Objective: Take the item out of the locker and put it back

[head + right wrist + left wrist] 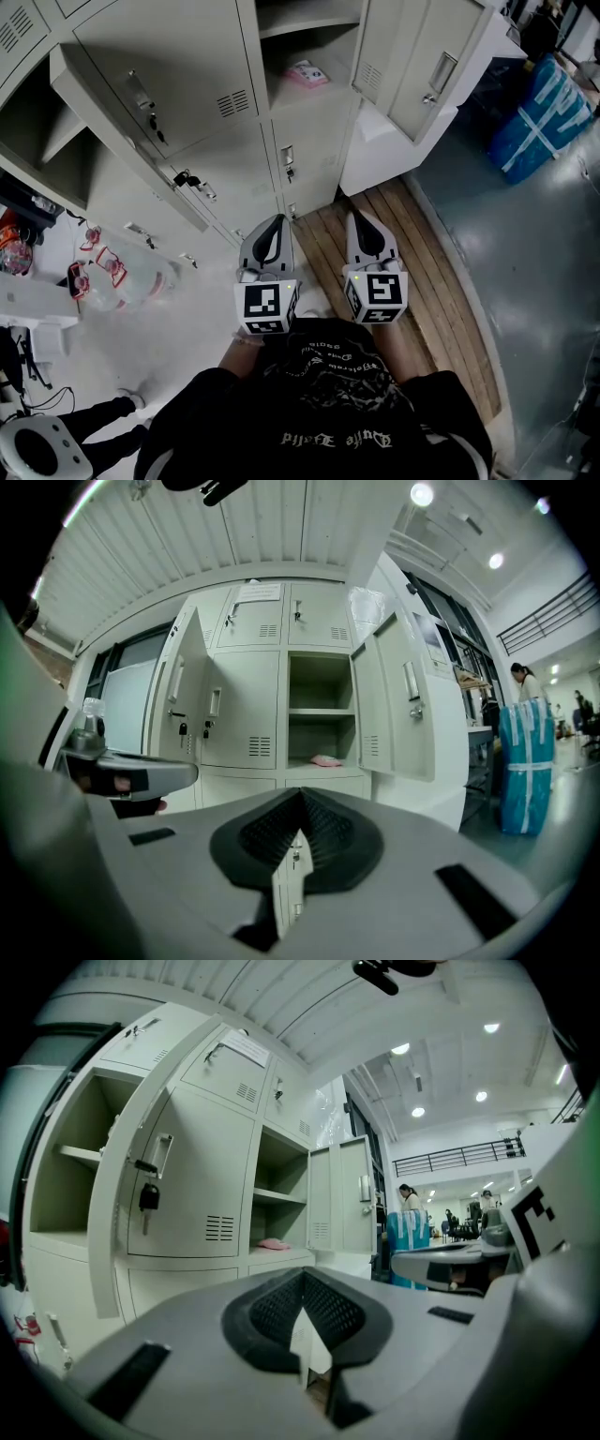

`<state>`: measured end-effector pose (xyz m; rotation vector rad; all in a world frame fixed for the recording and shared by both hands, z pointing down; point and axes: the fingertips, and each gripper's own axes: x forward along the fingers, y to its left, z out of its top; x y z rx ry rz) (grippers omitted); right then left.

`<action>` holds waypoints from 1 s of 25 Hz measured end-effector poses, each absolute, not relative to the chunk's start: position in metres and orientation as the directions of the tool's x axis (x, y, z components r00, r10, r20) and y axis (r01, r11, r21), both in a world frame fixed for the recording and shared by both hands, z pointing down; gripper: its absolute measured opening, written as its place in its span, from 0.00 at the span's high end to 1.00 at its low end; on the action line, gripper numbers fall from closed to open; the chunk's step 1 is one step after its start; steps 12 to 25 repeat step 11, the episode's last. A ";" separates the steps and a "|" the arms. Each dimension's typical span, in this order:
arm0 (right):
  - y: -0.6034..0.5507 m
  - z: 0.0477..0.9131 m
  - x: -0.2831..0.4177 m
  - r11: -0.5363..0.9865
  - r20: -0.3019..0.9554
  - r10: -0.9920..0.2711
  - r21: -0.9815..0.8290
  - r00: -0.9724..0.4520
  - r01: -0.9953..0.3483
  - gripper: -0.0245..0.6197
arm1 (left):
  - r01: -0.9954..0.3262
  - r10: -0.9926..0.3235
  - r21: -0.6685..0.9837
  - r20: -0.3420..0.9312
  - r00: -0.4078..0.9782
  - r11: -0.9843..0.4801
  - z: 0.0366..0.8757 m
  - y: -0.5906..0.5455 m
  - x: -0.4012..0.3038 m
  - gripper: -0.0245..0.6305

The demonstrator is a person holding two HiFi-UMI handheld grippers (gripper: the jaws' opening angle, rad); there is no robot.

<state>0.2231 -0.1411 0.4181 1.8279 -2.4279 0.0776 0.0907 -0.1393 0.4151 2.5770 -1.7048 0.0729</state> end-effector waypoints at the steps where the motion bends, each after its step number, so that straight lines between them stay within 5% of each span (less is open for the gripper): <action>1: -0.141 0.418 0.223 0.278 0.111 -0.955 0.021 -0.274 -0.960 0.96 | -0.920 -0.918 0.016 0.067 0.392 -0.391 0.415 -0.139 0.091 0.95; 25: -0.142 0.420 0.224 0.275 0.115 -0.956 0.020 -0.271 -0.961 0.96 | -0.919 -0.916 0.011 0.069 0.395 -0.395 0.417 -0.139 0.092 0.95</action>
